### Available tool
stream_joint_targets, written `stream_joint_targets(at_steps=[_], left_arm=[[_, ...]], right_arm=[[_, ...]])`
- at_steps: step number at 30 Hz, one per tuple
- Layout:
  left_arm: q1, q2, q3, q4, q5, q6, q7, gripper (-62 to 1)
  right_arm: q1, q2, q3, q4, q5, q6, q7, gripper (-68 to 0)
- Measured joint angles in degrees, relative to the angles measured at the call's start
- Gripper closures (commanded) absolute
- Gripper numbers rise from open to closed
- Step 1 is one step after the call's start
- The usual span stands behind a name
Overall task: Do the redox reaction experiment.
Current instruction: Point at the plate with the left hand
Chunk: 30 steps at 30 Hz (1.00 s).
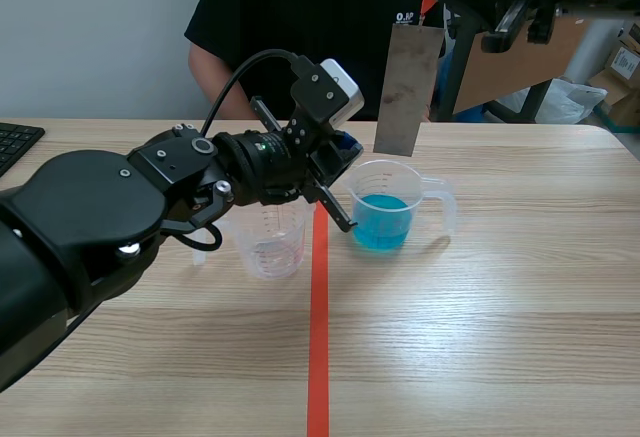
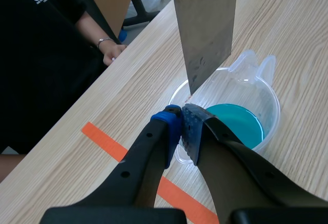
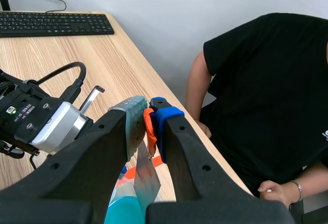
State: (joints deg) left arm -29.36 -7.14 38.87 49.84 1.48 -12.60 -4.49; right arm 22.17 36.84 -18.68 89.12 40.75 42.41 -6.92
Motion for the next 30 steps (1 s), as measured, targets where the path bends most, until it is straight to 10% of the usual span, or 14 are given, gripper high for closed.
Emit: stream_joint_targets(at_steps=[30], left_arm=[[0.7, -2.03, 0.0, 1.38, -0.09, -0.04, -0.09, -3.2]], right_arm=[[0.0, 0.0, 0.0, 0.0, -0.02, 0.0, -0.04, -1.5]])
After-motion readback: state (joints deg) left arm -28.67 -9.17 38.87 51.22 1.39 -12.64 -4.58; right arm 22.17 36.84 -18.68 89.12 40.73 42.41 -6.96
